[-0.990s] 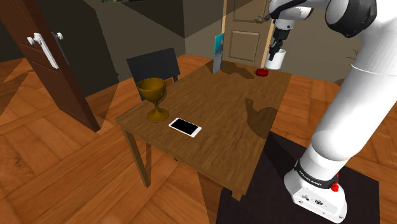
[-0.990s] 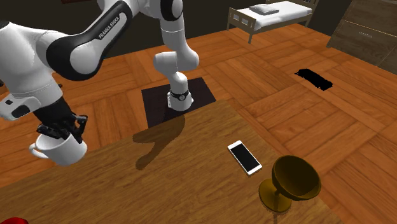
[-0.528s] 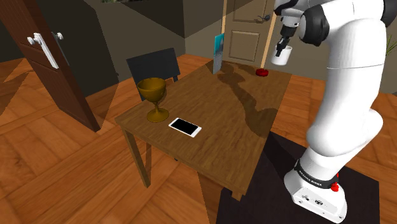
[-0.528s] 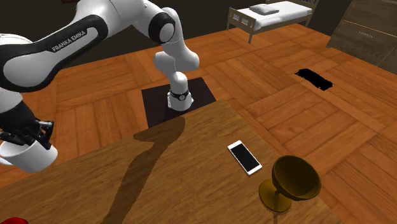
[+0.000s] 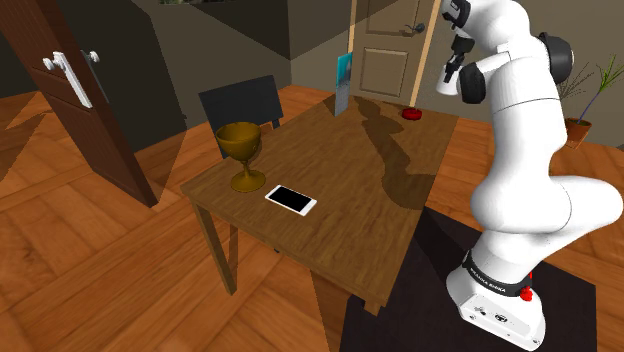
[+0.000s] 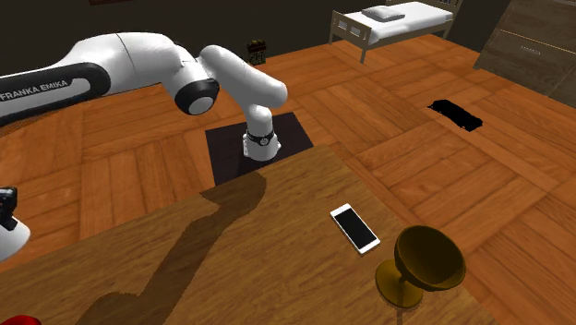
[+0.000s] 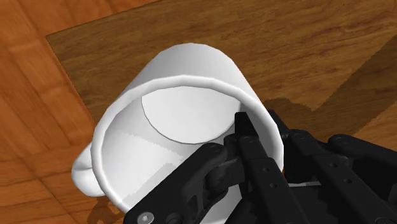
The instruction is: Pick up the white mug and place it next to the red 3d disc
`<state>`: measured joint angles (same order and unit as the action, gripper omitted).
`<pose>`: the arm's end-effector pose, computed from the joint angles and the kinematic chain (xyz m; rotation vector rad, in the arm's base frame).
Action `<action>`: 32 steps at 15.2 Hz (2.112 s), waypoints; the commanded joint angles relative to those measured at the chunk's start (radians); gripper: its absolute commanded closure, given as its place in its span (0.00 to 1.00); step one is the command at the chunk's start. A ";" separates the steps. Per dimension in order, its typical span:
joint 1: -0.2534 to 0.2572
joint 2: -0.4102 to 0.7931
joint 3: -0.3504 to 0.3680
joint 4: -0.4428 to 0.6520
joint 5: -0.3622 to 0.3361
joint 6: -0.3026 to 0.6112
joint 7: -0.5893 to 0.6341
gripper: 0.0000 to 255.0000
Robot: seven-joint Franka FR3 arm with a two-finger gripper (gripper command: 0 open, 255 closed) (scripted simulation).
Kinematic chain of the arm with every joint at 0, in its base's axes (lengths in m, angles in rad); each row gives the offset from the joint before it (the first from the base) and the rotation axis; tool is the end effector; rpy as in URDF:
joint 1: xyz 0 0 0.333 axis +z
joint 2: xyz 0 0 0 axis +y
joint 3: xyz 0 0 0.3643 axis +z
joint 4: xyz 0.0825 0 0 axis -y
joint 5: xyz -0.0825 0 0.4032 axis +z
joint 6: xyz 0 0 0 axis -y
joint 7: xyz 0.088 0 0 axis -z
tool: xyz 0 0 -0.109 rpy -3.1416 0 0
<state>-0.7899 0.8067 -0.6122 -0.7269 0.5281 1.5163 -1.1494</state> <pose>0.4094 -0.6866 0.5588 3.1094 -0.0419 0.1807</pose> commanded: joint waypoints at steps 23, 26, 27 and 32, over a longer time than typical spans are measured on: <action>0.107 -0.020 -0.009 -0.393 0.012 0.323 -0.101 1.00; 0.113 -0.013 -0.006 -0.424 0.018 0.356 -0.110 1.00; 0.115 -0.010 -0.005 -0.433 0.020 0.367 -0.113 1.00; 0.119 0.003 0.001 -0.464 0.030 0.408 -0.124 1.00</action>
<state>-0.6708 0.8078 -0.6115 -1.1870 0.5561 1.9181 -1.2716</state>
